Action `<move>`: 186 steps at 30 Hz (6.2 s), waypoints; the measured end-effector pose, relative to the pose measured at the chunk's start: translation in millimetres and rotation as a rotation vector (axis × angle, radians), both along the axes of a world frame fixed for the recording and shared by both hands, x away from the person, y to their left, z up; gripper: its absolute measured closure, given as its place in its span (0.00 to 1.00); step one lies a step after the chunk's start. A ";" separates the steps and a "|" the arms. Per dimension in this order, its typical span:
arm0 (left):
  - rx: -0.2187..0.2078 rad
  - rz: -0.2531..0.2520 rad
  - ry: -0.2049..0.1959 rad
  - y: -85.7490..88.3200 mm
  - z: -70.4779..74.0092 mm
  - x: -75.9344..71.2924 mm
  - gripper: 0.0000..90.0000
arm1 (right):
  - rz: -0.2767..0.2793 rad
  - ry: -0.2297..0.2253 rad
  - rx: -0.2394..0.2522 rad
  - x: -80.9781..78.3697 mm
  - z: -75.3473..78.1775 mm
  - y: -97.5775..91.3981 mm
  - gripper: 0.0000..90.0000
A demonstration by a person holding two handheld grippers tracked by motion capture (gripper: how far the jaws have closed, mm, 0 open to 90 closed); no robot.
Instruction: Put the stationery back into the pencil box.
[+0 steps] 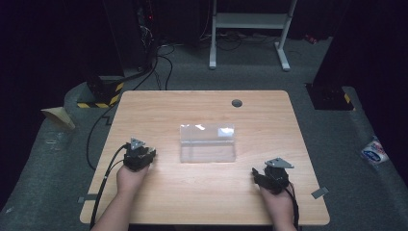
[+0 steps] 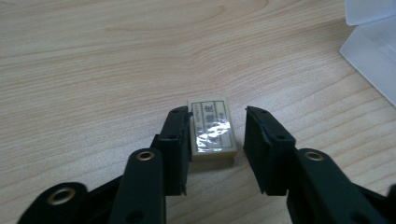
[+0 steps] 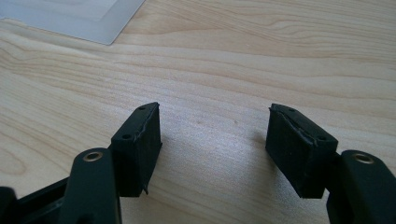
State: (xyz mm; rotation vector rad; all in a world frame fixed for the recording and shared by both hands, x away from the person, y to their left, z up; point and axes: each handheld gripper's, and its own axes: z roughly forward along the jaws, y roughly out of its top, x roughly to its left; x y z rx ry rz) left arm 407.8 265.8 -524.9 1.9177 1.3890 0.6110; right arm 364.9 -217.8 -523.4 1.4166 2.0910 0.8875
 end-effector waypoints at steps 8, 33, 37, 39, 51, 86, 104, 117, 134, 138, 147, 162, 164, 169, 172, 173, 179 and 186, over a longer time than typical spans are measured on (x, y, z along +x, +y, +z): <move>0.049 -0.012 -0.043 -6.1 -2.5 -5.8 0.75 | 0.001 -0.003 -0.001 0.1 -0.1 0.0 0.39; -0.018 -0.012 -0.049 -13.2 12.5 -15.0 0.76 | 0.000 -0.001 0.000 0.1 0.0 0.1 0.39; -0.030 0.002 -0.069 -17.5 15.7 -17.7 0.76 | -0.003 0.001 0.004 -0.1 0.0 0.2 0.39; -0.037 0.010 -0.069 -20.0 15.7 -17.5 0.76 | -0.002 0.001 0.004 0.0 0.0 0.0 0.39; -0.047 -0.012 -0.083 -31.2 26.6 -23.7 0.76 | 0.034 0.008 0.005 0.8 0.1 -1.4 0.33; -0.082 -0.128 -0.048 -111.7 44.0 -12.4 0.76 | 0.012 0.005 -0.002 3.3 -0.3 -9.7 0.33; -0.108 -0.076 -0.007 -121.5 29.5 2.7 0.76 | 0.010 0.006 -0.001 3.4 -0.3 -9.4 0.33; -0.097 -0.042 0.017 -124.4 21.8 7.6 0.76 | 0.010 0.006 -0.001 3.5 -0.3 -9.2 0.33; -0.081 -0.027 0.035 -122.7 19.6 11.1 0.76 | 0.007 0.005 0.002 2.9 -0.3 -8.7 0.34; -0.074 -0.023 0.037 -122.8 19.4 11.1 0.75 | 0.006 0.005 0.002 3.0 -0.3 -8.7 0.34; -0.071 -0.032 0.025 -124.5 17.8 9.7 0.75 | 0.008 0.003 0.000 3.1 -0.4 -8.9 0.34; -0.098 -0.045 -0.011 -119.0 27.0 6.0 0.56 | 0.004 0.005 0.004 3.0 -0.2 -8.5 0.34; -0.105 -0.052 -0.007 -119.3 26.9 4.6 0.54 | 0.004 0.005 0.003 3.0 -0.2 -8.5 0.34; -0.122 -0.081 -0.012 -120.1 30.1 1.4 0.51 | 0.003 0.005 0.003 2.9 -0.2 -8.4 0.34; -0.133 -0.087 -0.012 -119.3 31.8 1.1 0.47 | 0.003 0.005 0.004 2.9 -0.2 -8.4 0.34; -0.129 -0.085 -0.014 -118.8 32.4 0.8 0.45 | 0.003 0.005 0.003 2.9 -0.2 -8.4 0.34; -0.118 -0.103 -0.038 -114.2 36.3 -4.6 0.37 | 0.003 0.005 0.003 2.9 -0.2 -8.4 0.34; -0.101 -0.118 -0.002 -99.2 32.0 -6.2 0.21 | 0.003 0.005 0.004 2.9 -0.2 -8.4 0.34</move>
